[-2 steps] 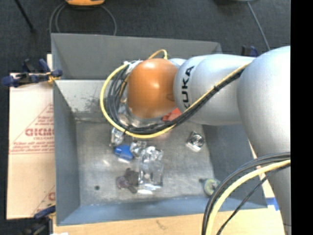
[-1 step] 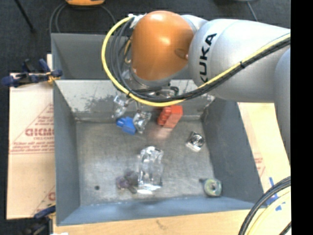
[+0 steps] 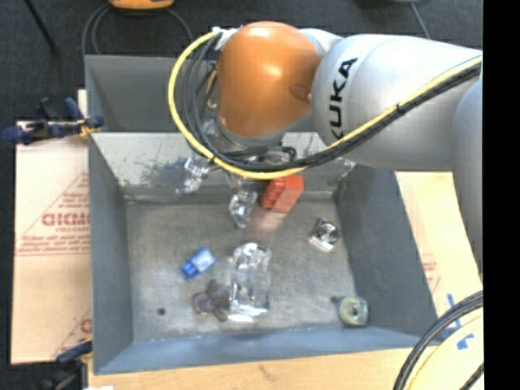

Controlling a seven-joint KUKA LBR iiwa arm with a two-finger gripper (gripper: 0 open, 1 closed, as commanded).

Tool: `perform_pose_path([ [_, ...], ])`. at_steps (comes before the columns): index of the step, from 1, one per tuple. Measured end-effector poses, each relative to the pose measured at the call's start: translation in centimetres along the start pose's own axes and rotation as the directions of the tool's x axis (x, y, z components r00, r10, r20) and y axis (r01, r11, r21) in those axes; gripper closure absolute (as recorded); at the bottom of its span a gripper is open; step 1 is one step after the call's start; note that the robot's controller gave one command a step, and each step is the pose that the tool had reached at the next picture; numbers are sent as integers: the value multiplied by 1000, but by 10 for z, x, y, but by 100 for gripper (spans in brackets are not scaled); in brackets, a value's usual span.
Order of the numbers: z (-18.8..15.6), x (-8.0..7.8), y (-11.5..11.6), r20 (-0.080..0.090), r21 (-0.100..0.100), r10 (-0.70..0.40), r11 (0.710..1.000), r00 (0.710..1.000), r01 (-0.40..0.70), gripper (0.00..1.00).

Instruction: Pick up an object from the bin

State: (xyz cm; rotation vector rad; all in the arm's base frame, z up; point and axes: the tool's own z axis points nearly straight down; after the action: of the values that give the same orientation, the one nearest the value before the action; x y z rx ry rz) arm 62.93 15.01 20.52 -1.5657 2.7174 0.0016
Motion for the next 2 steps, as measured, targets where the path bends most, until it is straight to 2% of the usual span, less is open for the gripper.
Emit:
perform_pose_path([
  [1, 58, 39, 9, -6, -2, 175, 984, 984, -175, 0],
  [2, 95, 76, 51, 4, 6, 104, 995, 995, -104, 0],
])
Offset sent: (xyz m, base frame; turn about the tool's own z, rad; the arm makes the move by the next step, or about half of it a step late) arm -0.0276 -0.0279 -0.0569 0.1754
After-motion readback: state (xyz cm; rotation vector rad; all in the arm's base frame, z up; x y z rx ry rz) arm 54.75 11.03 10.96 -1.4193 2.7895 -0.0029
